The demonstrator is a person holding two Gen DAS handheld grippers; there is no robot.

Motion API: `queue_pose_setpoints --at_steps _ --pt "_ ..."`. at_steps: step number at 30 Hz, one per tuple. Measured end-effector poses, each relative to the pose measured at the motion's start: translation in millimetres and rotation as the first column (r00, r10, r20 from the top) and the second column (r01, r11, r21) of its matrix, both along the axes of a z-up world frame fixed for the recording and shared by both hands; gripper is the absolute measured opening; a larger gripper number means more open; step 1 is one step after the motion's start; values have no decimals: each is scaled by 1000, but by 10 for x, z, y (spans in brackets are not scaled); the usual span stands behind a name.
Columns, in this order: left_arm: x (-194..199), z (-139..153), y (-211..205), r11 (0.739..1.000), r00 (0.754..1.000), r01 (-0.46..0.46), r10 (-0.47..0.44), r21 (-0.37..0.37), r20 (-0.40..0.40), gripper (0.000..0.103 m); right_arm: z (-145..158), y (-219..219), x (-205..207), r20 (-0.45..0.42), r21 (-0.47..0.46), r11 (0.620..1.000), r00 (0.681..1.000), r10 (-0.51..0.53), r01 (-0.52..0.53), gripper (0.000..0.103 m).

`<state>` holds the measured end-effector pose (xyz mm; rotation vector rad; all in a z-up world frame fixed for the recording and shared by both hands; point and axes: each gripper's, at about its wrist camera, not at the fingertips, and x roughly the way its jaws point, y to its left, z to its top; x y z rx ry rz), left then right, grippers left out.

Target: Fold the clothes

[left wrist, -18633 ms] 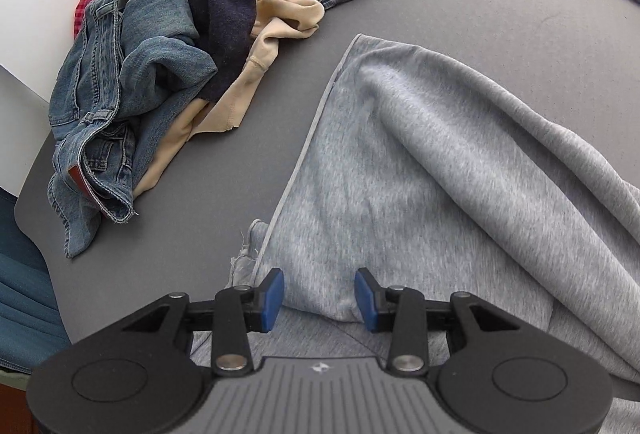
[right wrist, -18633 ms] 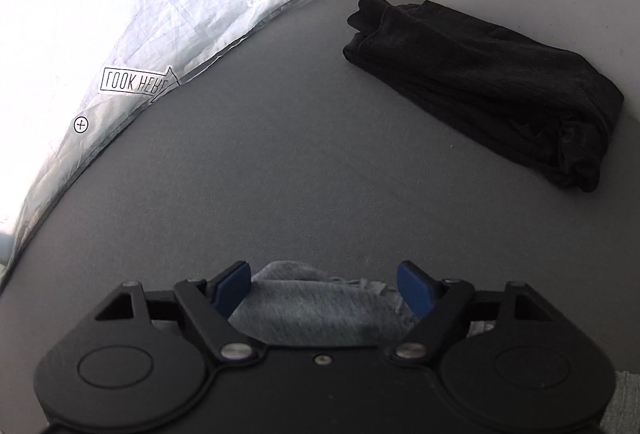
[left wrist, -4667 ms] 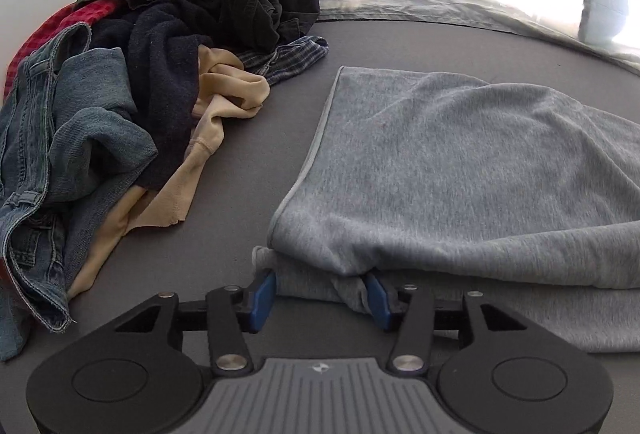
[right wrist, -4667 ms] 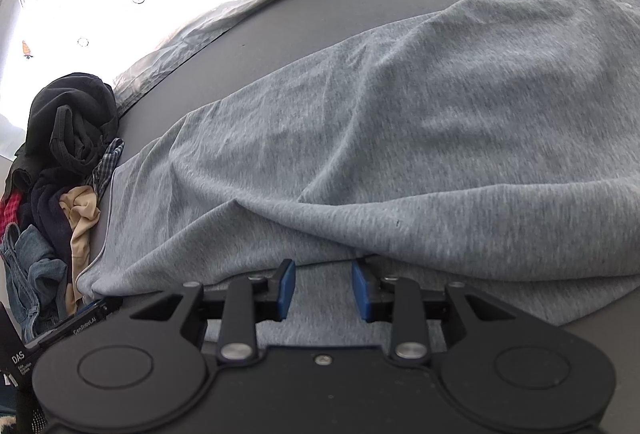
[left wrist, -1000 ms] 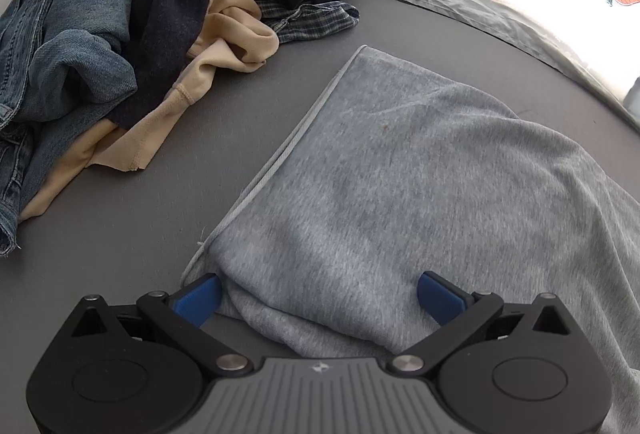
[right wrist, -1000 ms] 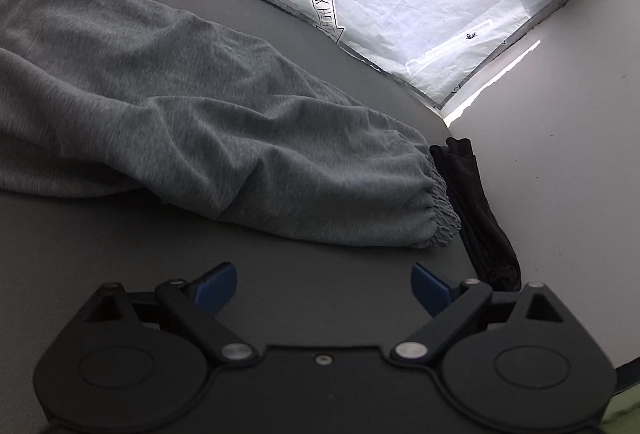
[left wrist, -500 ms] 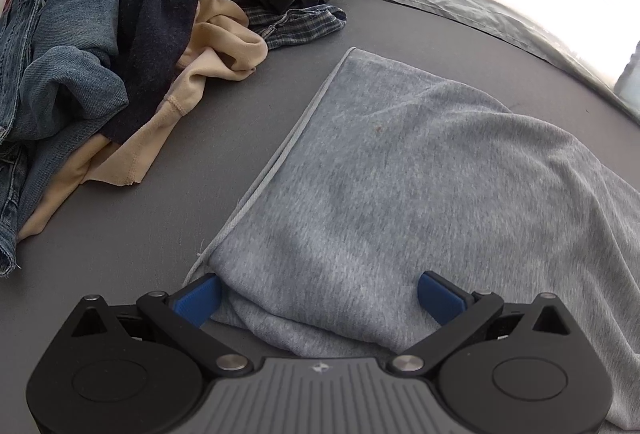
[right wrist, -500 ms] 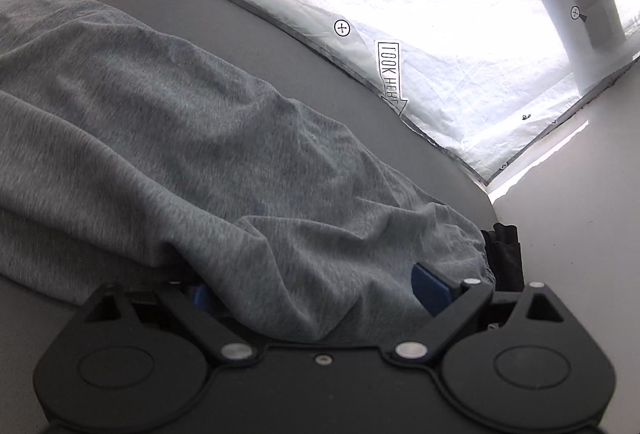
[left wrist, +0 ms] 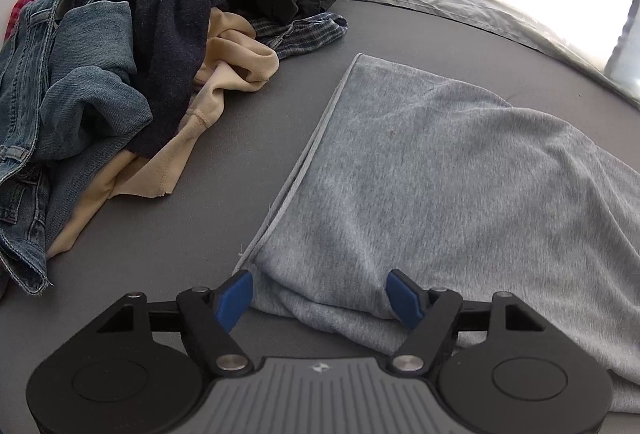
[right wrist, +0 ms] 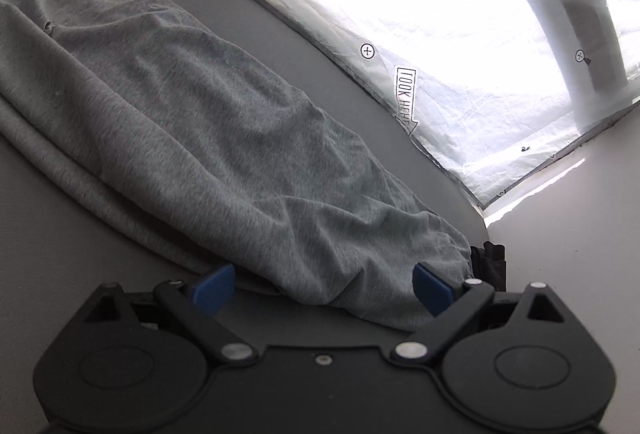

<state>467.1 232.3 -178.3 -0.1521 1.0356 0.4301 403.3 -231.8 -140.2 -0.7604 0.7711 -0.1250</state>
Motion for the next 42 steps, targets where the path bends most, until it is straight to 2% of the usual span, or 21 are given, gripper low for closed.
queue_pose_setpoints --at_steps 2,4,5,7,10,12,15,19,22,25,29,32,35,36,37,39,40,41,42 --pt "-7 31 -2 999 1000 -6 7 -38 12 57 53 194 14 8 13 993 993 114 -114 82" --pt "-5 47 18 996 999 -32 35 -81 30 56 52 366 44 -40 50 973 973 229 -227 65" --pt "-3 55 28 994 998 -45 49 -102 39 56 37 450 44 -65 59 957 956 286 -283 61" --pt "5 50 75 987 994 -88 96 -137 48 56 4 612 28 -108 64 918 911 397 -392 42" --pt "32 11 180 969 983 -169 180 -178 47 57 -37 840 -16 -142 70 851 839 525 -520 25" --pt "66 -17 233 961 977 -196 208 -196 38 57 -36 961 6 -152 121 821 807 570 -558 23" --pt "82 -18 221 963 979 -189 199 -191 35 57 -66 1162 32 -160 180 777 762 628 -603 21" --pt "41 -16 193 964 983 -169 179 -206 31 57 -130 1406 66 -171 196 723 703 690 -662 21" --pt "-39 -17 199 959 987 -142 156 -246 40 58 -192 1557 104 -180 223 690 667 723 -689 22" --pt "-95 -22 169 967 991 -113 125 -227 39 58 -239 1700 154 -186 246 681 656 732 -690 23" --pt "-143 -40 204 958 987 -123 144 -257 65 66 -257 1853 237 -183 252 664 639 747 -704 24" --pt "-125 -46 231 958 983 -135 161 -251 86 66 -279 1941 245 -187 236 646 618 764 -726 24" --pt "-84 -54 259 961 979 -151 177 -233 97 66 -291 1999 255 -194 247 630 600 776 -736 18" --pt "-63 -53 275 961 979 -153 180 -230 100 65 -292 2004 255 -197 259 627 595 779 -735 11" --pt "-46 -52 293 960 977 -161 188 -227 102 63 -293 2006 253 -200 272 623 590 782 -733 2" --pt "-29 -43 334 958 970 -193 218 -211 103 47 -303 2004 250 -195 294 618 587 785 -729 1" --pt "-25 -37 356 957 967 -209 233 -199 102 30 -294 1997 249 -188 300 620 592 784 -725 1" --pt "-31 -27 382 957 965 -218 241 -194 106 6 -283 1988 250 -179 307 621 598 782 -721 1" --pt "-55 -7 418 951 959 -226 255 -210 123 3 -250 1969 263 -166 327 626 609 775 -708 1"
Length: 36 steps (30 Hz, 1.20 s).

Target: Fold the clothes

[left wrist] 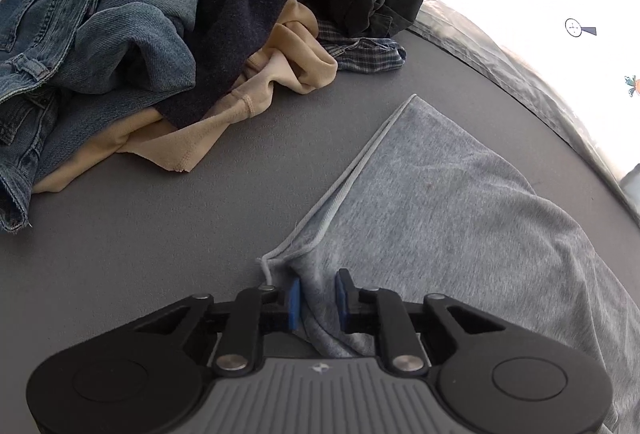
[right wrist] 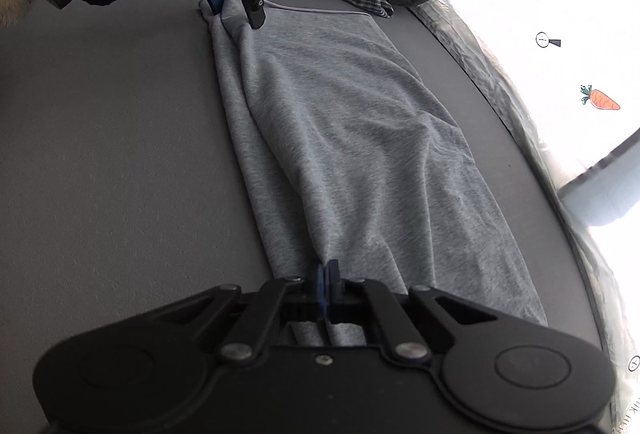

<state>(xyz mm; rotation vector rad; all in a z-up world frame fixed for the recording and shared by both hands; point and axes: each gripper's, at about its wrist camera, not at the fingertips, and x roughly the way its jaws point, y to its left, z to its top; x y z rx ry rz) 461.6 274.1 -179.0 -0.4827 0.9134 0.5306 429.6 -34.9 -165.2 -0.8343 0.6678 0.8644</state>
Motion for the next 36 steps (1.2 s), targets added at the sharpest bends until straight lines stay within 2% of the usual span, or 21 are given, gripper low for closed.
queue_pose_setpoints --at_steps 4,7,10,12,14,15,17,19,21,23,24,27,30,32,33,35,36 --pt "-100 167 94 999 996 -40 42 -25 75 3 150 -71 46 -29 80 995 998 -53 55 0" --pt "-191 441 72 999 990 -25 22 20 138 3 265 -51 -46 2 80 997 1000 -10 9 0" --pt "-197 477 44 996 995 7 -17 93 101 3 286 -20 -119 -23 96 995 1000 11 -9 0" --pt "-186 300 60 989 1000 -12 11 146 7 3 147 23 -131 -49 61 998 999 9 -6 1" --pt "-224 134 144 994 998 -34 39 105 -45 3 44 47 -149 -61 4 1000 998 2 -2 2" --pt "-268 93 172 995 997 -49 53 84 -50 4 56 25 -162 -58 4 1000 998 -12 12 3" --pt "-323 106 165 996 998 -47 50 79 -39 8 195 -133 -155 -63 69 993 994 -91 96 10" --pt "-338 173 114 993 999 -15 18 113 -27 8 317 -385 -103 -65 134 962 971 -231 238 14" --pt "-297 226 59 989 999 20 -15 148 -34 10 334 -668 -16 -43 159 900 914 -404 406 14" --pt "-267 234 33 987 999 30 -24 160 -40 12 230 -1096 118 -28 161 771 783 -621 617 14" --pt "-256 229 29 987 999 30 -23 161 -44 12 134 -1317 177 -35 147 694 705 -708 704 14" --pt "-246 184 64 990 998 1 7 138 -62 14 -183 -1950 242 -86 60 473 477 -875 879 14" --pt "-287 185 138 993 996 -54 61 105 -63 25 -279 -2334 133 -166 58 333 338 -926 941 14" --pt "-369 220 199 992 994 -99 102 77 -37 43 -248 -2361 73 -168 62 293 299 -939 954 14" --pt "-413 233 227 992 993 -117 119 53 -24 46 -237 -2328 59 -171 67 295 302 -938 953 14" --pt "-480 227 271 991 991 -135 135 -16 -8 53 -216 -2197 48 -172 75 331 339 -925 941 14" --pt "-506 216 284 988 989 -145 145 -55 -5 55 -193 -2121 65 -170 83 360 369 -914 929 15"
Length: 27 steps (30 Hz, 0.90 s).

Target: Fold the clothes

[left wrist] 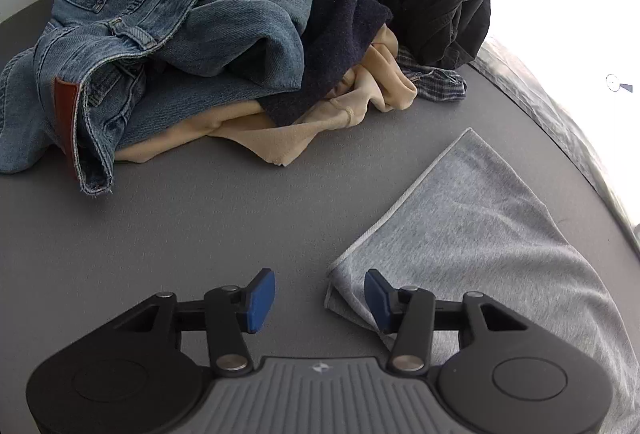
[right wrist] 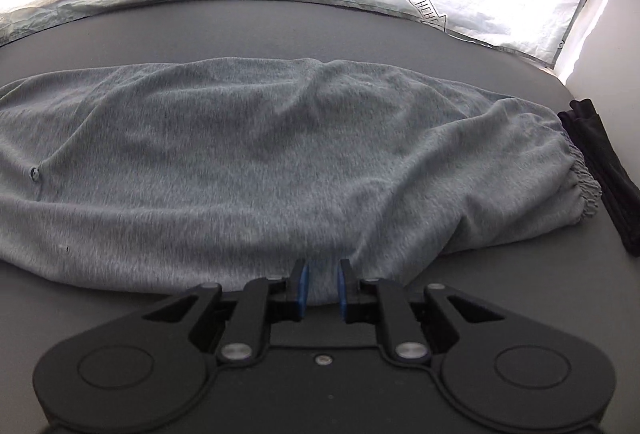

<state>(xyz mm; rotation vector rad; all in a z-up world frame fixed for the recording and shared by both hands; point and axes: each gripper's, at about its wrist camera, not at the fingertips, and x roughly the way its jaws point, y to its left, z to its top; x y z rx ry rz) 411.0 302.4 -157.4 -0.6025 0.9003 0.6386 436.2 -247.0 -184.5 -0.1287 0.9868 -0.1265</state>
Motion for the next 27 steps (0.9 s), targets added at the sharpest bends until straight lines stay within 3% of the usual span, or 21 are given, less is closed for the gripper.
queue_pose_setpoints --at_steps 2,4,7,9,12,15,19,22,27 --pt "-53 -25 -8 999 1000 -21 22 -48 19 64 47 181 71 16 11 997 997 71 -71 18" --pt "-110 -56 -28 995 998 -43 48 -94 44 66 101 400 163 34 35 989 989 142 -143 26" --pt "-95 -123 -59 989 996 -52 63 -141 71 66 196 679 341 58 117 968 974 218 -224 26" --pt "-8 -120 -98 993 996 -24 34 -115 81 68 264 891 465 91 195 940 959 268 -281 26" --pt "112 -128 -160 996 995 30 -21 -81 100 66 235 1209 693 80 232 911 940 333 -342 16" --pt "178 -159 -228 999 995 8 -2 -53 103 64 164 1443 958 63 302 901 950 307 -311 12" --pt "230 -165 -296 999 994 31 -31 -5 103 42 112 1740 1266 70 330 900 959 276 -284 10" --pt "243 -196 -277 997 990 69 -66 -24 127 5 86 1978 1439 74 359 892 961 266 -275 6" --pt "222 -231 -229 996 986 60 -50 -60 160 3 -18 2379 1364 46 346 873 936 349 -343 4"
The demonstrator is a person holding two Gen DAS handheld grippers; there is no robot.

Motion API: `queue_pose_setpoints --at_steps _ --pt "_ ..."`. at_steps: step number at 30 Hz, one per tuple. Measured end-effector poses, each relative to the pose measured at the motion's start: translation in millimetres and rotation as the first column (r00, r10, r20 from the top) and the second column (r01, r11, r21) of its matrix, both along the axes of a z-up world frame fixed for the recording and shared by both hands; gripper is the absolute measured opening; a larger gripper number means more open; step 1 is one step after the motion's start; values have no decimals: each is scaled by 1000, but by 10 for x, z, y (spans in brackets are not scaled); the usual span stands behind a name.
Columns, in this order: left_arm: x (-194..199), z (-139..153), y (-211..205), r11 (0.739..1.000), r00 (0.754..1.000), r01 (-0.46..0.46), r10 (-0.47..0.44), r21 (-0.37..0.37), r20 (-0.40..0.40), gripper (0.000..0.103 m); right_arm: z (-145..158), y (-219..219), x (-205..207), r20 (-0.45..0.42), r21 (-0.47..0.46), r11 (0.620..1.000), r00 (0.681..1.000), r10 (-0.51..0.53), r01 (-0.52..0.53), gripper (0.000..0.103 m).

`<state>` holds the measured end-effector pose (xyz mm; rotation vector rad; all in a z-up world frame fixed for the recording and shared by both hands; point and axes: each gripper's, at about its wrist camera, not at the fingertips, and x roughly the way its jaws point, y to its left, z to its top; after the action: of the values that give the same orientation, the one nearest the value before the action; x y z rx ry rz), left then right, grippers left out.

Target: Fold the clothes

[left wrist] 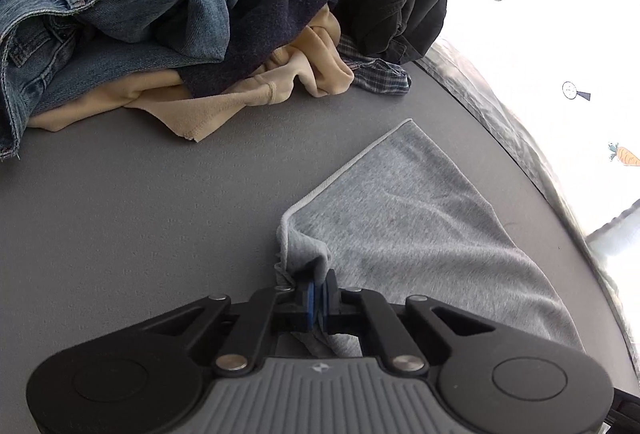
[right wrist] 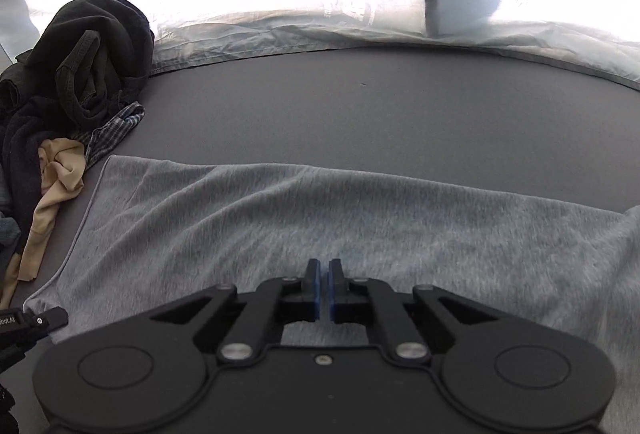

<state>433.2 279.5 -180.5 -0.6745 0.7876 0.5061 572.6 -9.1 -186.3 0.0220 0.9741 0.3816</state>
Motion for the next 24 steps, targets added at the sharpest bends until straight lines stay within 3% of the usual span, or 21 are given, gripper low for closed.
queue_pose_setpoints --at_steps 9,12,15,17,20,24 --pt "49 98 -15 999 998 46 -47 16 34 1 36 114 -894 -25 -62 976 978 206 -207 4" --pt "143 285 -97 994 991 100 -104 51 81 1 152 -102 -953 -24 -44 988 989 146 -147 4" --pt "299 553 -323 973 967 197 -213 118 137 1 328 -421 -935 34 -31 999 999 32 -31 4" --pt "412 744 -566 947 938 275 -302 166 171 1 450 -673 -922 76 -19 998 995 -58 59 4" --pt "570 1025 -1110 877 860 413 -464 246 213 1 626 -1157 -969 119 17 979 972 -202 202 4" --pt "628 1270 -2114 721 681 610 -689 328 247 1 802 -1844 -1136 151 64 925 913 -379 373 4"
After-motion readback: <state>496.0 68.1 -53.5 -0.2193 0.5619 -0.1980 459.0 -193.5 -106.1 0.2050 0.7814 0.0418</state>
